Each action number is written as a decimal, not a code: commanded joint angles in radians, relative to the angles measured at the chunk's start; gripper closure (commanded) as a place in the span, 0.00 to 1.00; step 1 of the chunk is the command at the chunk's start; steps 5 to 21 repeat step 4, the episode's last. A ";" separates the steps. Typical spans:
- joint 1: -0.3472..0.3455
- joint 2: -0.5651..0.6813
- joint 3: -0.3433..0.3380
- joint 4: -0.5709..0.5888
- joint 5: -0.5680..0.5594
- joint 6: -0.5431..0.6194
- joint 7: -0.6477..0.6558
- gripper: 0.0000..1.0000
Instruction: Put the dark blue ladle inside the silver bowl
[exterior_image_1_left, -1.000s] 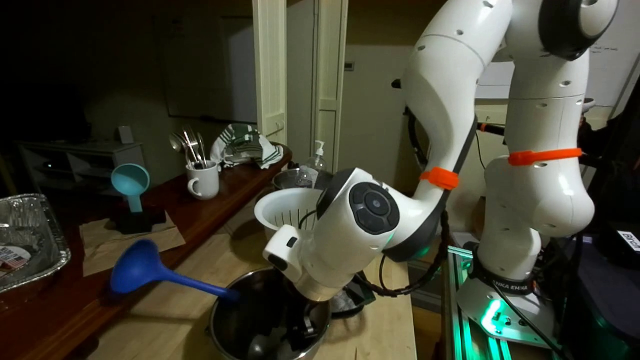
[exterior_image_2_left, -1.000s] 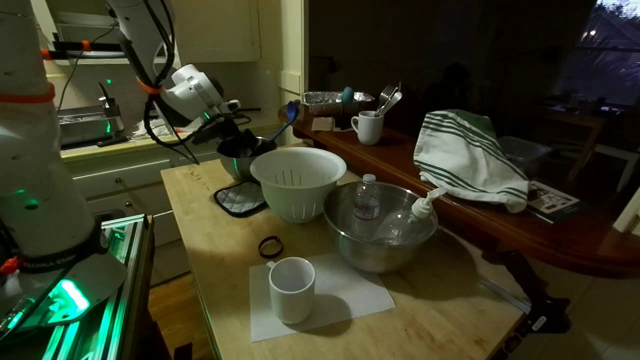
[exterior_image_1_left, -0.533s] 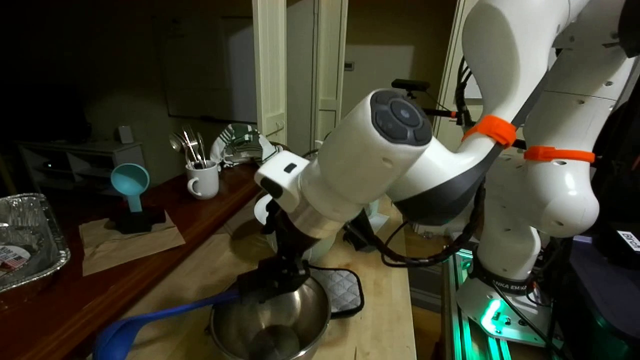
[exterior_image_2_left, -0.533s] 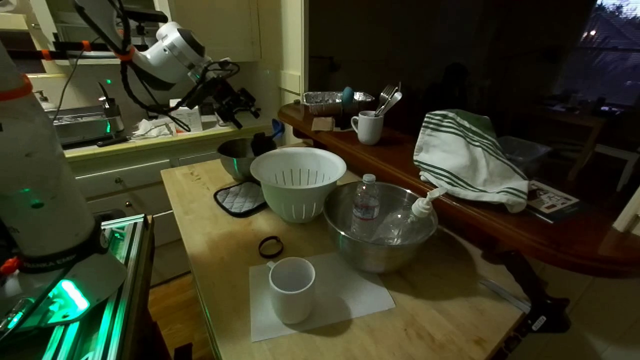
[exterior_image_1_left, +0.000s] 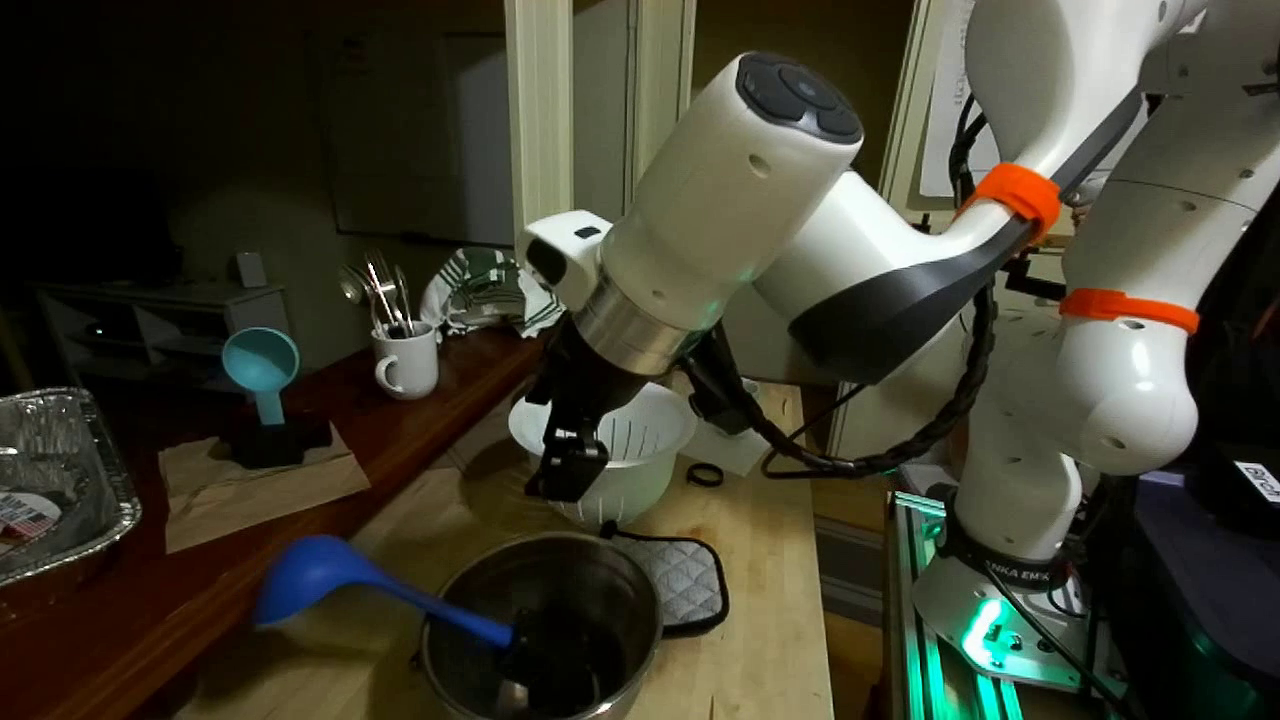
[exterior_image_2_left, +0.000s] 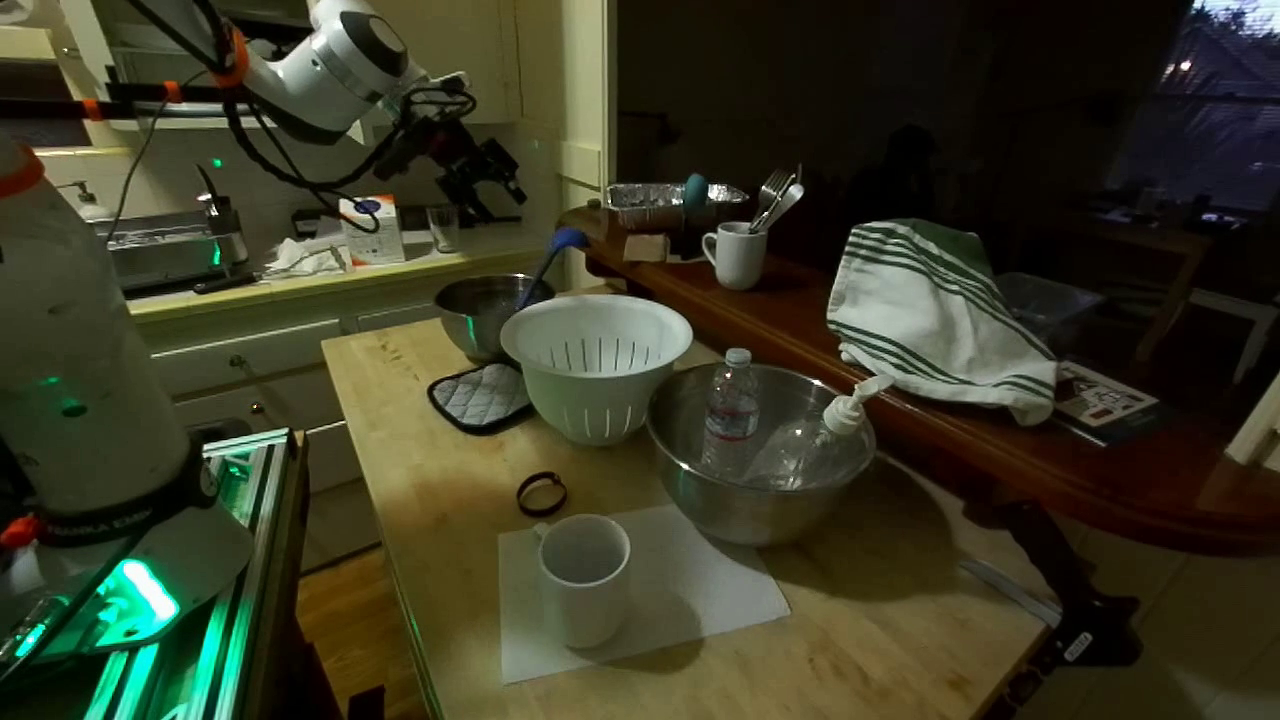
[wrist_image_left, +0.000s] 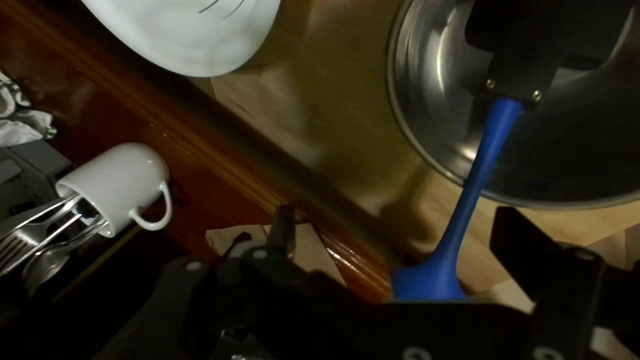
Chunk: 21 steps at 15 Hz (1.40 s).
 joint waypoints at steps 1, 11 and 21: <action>-0.026 -0.150 0.003 -0.062 0.065 -0.014 0.103 0.00; -0.053 -0.130 0.021 -0.027 0.043 0.004 0.091 0.00; -0.053 -0.130 0.021 -0.027 0.043 0.004 0.091 0.00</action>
